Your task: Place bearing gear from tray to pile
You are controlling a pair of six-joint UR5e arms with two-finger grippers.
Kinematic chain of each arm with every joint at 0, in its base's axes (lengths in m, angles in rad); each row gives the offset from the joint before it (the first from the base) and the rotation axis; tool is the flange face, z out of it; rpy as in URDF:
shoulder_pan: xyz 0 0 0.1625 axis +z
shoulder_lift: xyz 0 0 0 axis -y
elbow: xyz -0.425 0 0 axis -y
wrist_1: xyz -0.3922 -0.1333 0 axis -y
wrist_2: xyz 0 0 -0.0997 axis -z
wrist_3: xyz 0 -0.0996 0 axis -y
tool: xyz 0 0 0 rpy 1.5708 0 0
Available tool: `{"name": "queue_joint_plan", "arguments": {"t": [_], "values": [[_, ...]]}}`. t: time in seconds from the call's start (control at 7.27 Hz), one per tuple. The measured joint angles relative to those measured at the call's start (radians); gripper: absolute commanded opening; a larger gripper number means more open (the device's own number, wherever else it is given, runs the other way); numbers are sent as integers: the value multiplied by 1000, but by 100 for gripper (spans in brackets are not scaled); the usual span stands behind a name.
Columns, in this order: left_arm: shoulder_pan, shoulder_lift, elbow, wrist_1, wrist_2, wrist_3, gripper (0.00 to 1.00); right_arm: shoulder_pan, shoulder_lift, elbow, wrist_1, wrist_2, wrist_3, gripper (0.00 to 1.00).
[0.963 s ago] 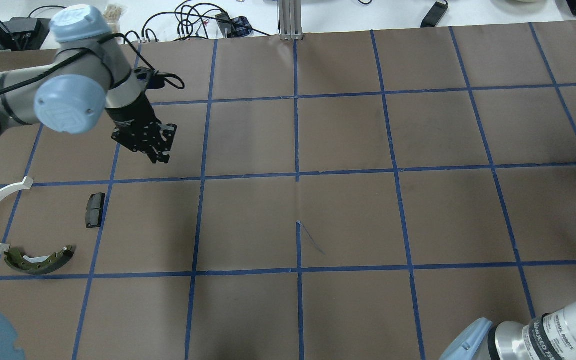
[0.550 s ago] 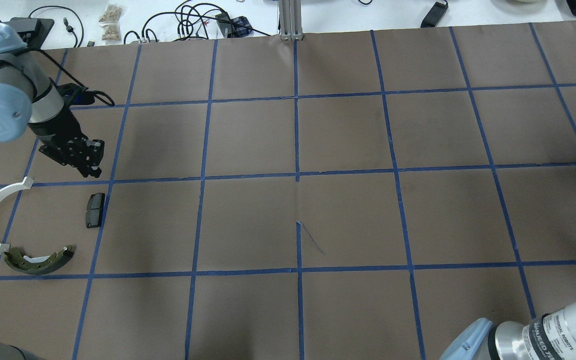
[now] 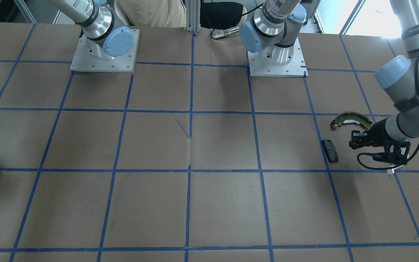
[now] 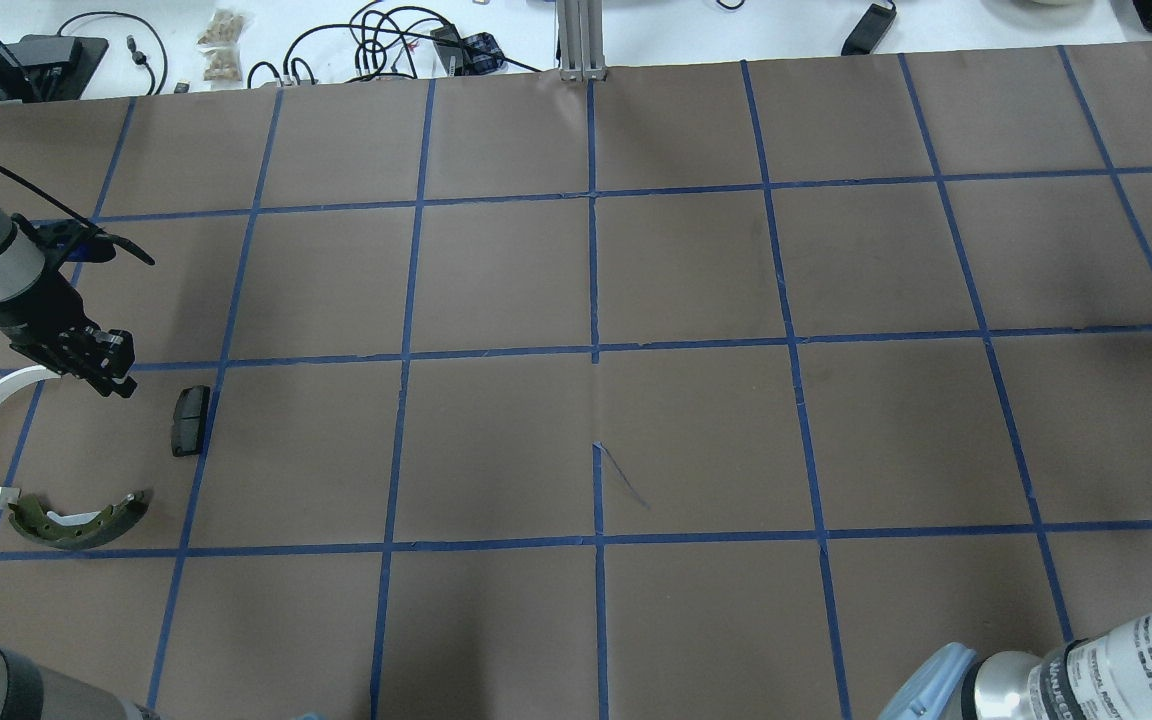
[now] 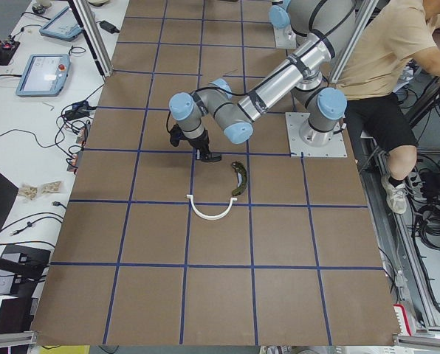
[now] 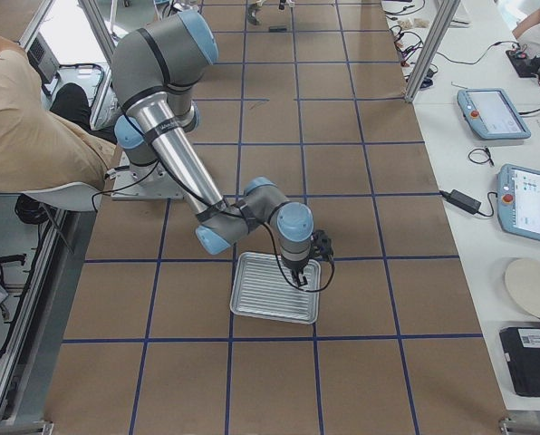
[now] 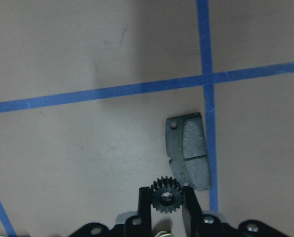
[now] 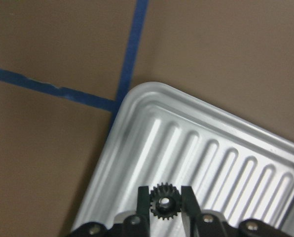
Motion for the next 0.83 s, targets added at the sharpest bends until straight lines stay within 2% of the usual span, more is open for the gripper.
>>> {"name": "queue_joint_plan", "arguments": {"t": [0.14, 0.41, 0.83], "values": [[9, -8, -27, 50, 0, 14, 0, 107, -64, 4, 88, 0, 93, 0], [35, -27, -59, 97, 1, 42, 0, 368, -146, 7, 223, -7, 394, 0], [74, -51, -71, 111, 0, 76, 0, 774, -167, -4, 268, 6, 911, 0]]}}
